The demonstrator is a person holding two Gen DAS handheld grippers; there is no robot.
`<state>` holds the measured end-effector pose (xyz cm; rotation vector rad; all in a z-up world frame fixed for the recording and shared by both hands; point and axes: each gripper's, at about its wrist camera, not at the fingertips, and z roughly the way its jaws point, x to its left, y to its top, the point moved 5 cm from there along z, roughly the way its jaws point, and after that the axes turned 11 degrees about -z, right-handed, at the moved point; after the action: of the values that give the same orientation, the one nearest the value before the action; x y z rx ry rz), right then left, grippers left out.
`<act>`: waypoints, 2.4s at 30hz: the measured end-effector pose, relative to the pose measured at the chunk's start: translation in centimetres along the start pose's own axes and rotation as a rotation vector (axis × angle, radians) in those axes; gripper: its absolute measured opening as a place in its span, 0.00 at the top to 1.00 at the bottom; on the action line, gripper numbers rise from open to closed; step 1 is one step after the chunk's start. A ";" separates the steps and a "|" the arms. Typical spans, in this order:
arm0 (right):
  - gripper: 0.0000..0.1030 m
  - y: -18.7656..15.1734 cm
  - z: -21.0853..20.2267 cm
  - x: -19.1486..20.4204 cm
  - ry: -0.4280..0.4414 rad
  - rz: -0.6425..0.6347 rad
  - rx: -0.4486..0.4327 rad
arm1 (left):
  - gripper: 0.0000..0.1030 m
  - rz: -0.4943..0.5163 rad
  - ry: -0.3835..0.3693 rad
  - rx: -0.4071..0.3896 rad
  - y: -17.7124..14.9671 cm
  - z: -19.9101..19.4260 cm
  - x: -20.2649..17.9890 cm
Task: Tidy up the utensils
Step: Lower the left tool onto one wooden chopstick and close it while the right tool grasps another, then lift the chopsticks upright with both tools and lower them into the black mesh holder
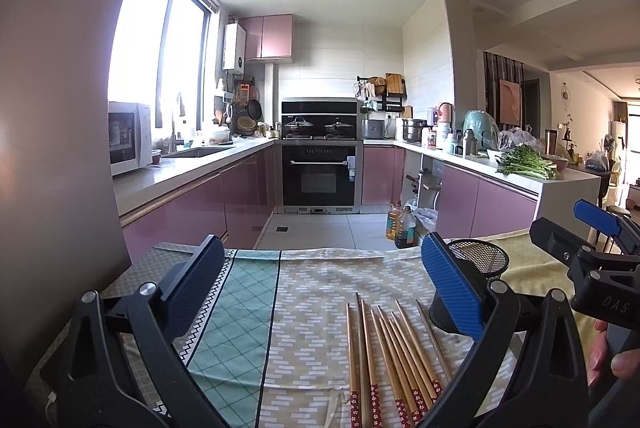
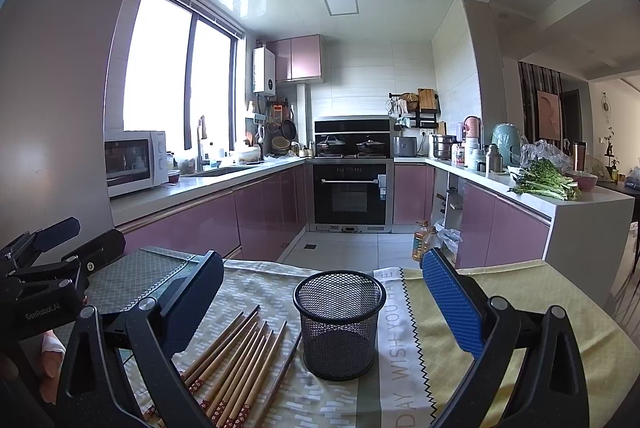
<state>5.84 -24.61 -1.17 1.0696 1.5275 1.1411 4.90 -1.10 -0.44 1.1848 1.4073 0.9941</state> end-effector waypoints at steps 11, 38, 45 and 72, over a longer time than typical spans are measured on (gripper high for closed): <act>0.07 -2.1 2.4 1.4 0.123 -0.003 0.155 | 0.06 0.014 0.008 0.154 -1.9 2.8 1.3; 0.69 -11.1 11.0 5.5 0.327 -0.016 0.693 | 0.56 0.154 -0.082 0.753 -12.8 13.7 1.3; 0.74 -11.1 11.8 5.6 0.333 -0.012 0.705 | 0.63 0.153 -0.098 0.787 -13.3 15.3 0.5; 0.95 -4.8 7.6 1.1 0.458 0.134 0.482 | 0.93 0.005 -0.271 0.664 -5.2 9.6 -1.0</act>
<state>12.44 -23.18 -7.17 1.2995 2.1969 1.1938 13.59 -3.13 -6.79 1.7261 1.5560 0.3361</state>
